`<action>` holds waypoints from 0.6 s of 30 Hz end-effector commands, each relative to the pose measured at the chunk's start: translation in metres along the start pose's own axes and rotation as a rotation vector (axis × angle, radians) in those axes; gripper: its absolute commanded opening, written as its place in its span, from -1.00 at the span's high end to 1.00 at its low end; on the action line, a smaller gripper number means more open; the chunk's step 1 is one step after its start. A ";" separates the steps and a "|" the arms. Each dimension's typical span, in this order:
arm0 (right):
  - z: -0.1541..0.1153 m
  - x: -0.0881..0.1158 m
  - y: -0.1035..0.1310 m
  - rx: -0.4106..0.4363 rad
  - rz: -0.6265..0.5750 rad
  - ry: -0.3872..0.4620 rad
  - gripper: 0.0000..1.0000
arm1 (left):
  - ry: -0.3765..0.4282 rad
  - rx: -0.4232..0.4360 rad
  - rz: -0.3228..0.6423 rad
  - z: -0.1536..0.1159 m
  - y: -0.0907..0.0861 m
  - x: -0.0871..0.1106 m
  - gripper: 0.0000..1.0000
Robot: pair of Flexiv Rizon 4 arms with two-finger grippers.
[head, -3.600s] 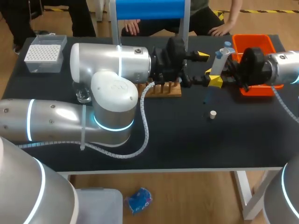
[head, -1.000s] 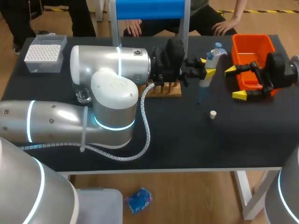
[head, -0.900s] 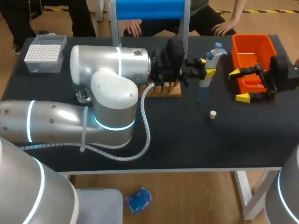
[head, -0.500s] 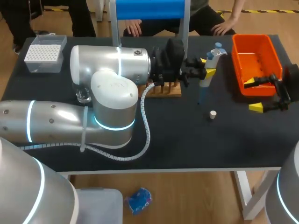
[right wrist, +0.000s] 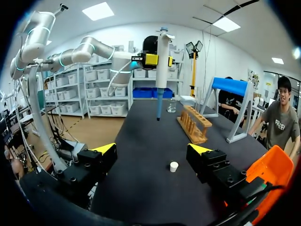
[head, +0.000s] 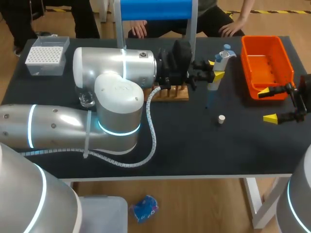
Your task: Invert the test tube, pick up the pipette, mount the tip to pipette, aspirate from beaker and dispense into the tube, eject the tip, return the pipette, and cap with the stopper.
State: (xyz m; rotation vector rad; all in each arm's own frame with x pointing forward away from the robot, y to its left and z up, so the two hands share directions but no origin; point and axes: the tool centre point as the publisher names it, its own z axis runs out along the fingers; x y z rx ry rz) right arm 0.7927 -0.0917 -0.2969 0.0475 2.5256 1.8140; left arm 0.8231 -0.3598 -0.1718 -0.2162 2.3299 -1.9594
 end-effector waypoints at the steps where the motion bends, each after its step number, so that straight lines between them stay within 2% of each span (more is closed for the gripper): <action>1: 0.000 0.002 0.001 0.002 -0.001 -0.003 -1.00 | -0.003 0.007 0.001 0.001 0.000 0.001 1.00; 5: 0.000 0.002 0.001 0.002 -0.001 -0.003 -1.00 | -0.018 0.015 0.000 -0.008 -0.004 0.000 1.00; 18: 0.000 0.002 0.001 0.002 -0.001 -0.003 -1.00 | -0.128 0.016 -0.016 -0.080 0.000 -0.002 1.00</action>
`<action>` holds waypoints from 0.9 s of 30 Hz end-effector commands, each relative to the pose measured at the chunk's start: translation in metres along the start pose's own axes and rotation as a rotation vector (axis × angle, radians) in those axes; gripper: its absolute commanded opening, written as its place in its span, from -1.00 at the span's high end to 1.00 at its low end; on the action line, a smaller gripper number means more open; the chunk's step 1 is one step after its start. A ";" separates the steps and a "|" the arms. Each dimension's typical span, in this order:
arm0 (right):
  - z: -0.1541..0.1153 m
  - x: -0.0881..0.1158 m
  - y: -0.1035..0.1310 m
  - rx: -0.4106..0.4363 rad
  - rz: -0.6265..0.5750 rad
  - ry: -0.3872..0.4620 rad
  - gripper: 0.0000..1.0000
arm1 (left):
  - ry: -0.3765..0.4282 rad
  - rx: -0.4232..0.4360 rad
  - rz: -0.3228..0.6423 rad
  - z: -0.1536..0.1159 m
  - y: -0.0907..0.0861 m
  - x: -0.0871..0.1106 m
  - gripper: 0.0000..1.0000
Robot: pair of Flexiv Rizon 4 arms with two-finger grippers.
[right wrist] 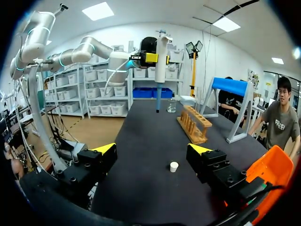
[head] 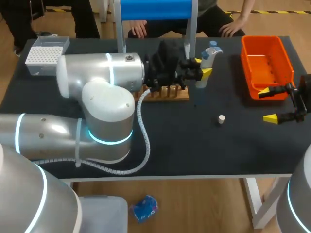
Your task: Invert the test tube, pick up the pipette, mount the tip to pipette, aspirate from beaker and dispense into the tube, eject the tip, return the pipette, and cap with the stopper.
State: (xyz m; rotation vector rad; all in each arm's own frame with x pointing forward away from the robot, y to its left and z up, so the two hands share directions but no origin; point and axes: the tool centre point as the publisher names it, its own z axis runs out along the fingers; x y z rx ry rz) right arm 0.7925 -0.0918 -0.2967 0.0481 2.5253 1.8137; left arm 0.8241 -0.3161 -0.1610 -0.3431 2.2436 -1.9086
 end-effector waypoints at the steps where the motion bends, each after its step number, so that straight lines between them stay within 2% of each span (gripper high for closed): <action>1: 0.000 0.001 0.001 0.002 -0.001 -0.002 -1.00 | -0.018 -0.003 -0.006 -0.042 0.003 0.000 1.00; 11: 0.000 0.001 0.001 0.002 -0.001 -0.002 -1.00 | -0.132 -0.030 -0.034 -0.091 0.014 -0.020 1.00; 27: 0.000 0.001 0.001 0.002 -0.001 -0.002 -1.00 | -0.132 -0.030 -0.034 -0.091 0.014 -0.020 1.00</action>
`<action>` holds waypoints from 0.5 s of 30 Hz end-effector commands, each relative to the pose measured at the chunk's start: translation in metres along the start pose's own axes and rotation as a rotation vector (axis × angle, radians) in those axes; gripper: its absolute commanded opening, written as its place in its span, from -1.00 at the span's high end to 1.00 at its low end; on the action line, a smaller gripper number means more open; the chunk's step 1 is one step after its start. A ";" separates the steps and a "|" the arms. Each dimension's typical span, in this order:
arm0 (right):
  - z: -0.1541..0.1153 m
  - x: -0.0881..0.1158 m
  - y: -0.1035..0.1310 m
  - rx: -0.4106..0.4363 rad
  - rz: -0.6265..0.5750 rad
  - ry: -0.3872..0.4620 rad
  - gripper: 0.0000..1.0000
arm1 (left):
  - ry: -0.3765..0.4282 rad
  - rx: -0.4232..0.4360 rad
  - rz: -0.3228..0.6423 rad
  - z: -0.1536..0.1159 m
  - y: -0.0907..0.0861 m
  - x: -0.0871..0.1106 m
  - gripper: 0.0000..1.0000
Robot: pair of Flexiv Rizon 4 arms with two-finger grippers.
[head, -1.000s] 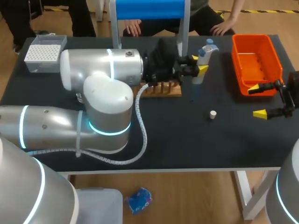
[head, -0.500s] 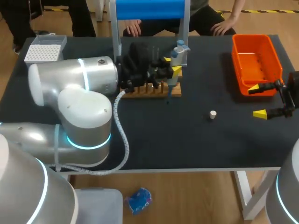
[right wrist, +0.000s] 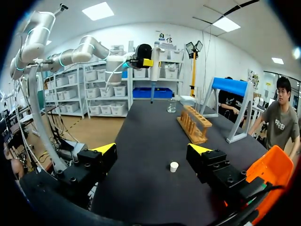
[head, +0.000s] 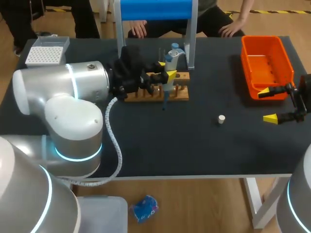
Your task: Invert the test tube, pick up the pipette, mount the tip to pipette, aspirate from beaker and dispense into the tube, eject the tip, return the pipette, and cap with the stopper.
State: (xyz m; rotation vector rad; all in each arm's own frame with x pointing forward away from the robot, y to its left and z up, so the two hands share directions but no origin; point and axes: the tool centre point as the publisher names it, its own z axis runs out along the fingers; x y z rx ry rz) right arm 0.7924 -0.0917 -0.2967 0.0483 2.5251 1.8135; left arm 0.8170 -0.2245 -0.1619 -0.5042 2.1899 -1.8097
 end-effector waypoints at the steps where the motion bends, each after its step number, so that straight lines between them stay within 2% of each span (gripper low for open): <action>1: 0.000 0.001 0.001 0.002 -0.001 -0.002 -1.00 | 0.007 -0.002 0.000 -0.003 -0.001 -0.001 1.00; 5: 0.000 0.001 0.001 0.002 -0.001 -0.002 -1.00 | 0.007 -0.002 0.000 -0.003 -0.001 -0.001 1.00; 11: 0.000 0.001 0.001 0.002 -0.001 -0.002 -1.00 | -0.048 0.016 0.010 -0.027 -0.006 -0.040 1.00; 15: 0.000 0.001 0.001 0.002 -0.001 -0.002 -1.00 | -0.077 -0.011 0.031 -0.045 -0.015 -0.068 1.00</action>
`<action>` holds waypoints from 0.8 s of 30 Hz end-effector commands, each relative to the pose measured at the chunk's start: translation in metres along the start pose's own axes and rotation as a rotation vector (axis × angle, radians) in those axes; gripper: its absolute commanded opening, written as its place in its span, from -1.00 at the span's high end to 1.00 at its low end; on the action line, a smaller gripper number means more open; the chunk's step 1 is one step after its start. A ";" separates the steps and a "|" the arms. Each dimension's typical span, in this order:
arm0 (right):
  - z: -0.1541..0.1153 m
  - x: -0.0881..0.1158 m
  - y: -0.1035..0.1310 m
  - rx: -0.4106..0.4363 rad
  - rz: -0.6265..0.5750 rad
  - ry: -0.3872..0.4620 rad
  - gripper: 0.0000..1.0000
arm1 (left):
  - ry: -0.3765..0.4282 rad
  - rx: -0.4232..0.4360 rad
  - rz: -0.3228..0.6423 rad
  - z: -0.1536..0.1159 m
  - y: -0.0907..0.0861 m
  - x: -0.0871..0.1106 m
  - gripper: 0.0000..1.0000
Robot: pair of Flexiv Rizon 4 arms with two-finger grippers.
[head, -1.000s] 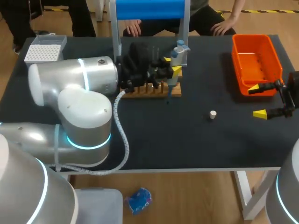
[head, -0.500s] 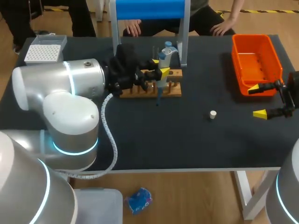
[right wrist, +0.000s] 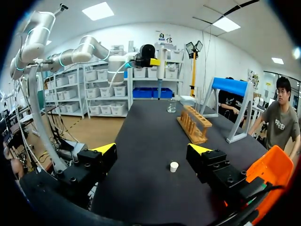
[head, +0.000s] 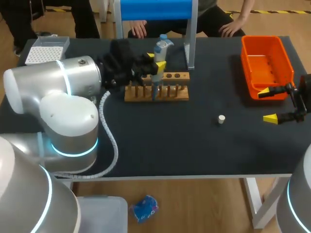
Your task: Invert the test tube, pick up the pipette, mount the tip to pipette, aspirate from beaker and dispense into the tube, eject the tip, return the pipette, and cap with the stopper.
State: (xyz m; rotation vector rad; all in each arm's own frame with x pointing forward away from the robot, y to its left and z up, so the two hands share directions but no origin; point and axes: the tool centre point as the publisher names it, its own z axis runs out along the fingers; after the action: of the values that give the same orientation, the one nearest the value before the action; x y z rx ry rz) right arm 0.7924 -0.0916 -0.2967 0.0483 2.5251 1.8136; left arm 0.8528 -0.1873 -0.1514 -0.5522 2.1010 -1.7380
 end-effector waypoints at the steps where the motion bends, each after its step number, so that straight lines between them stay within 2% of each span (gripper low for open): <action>1: 0.000 0.001 0.001 0.002 -0.001 -0.002 -1.00 | 0.031 -0.023 0.002 -0.024 -0.008 -0.031 1.00; 5: 0.000 0.001 0.001 0.002 -0.001 -0.002 -1.00 | 0.007 -0.033 -0.003 -0.035 -0.010 -0.062 1.00; 11: 0.000 0.001 0.001 0.002 -0.001 -0.002 -1.00 | 0.009 -0.054 -0.002 -0.042 -0.013 -0.097 1.00; 24: 0.000 0.001 0.001 0.002 -0.001 -0.002 -1.00 | 0.030 -0.075 -0.031 -0.035 -0.008 -0.165 1.00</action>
State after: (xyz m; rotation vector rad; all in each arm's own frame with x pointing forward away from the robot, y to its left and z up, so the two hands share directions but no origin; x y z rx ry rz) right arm 0.7924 -0.0917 -0.2967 0.0486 2.5250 1.8134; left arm 0.9605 -0.0761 -0.1332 -0.6454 2.1151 -1.6592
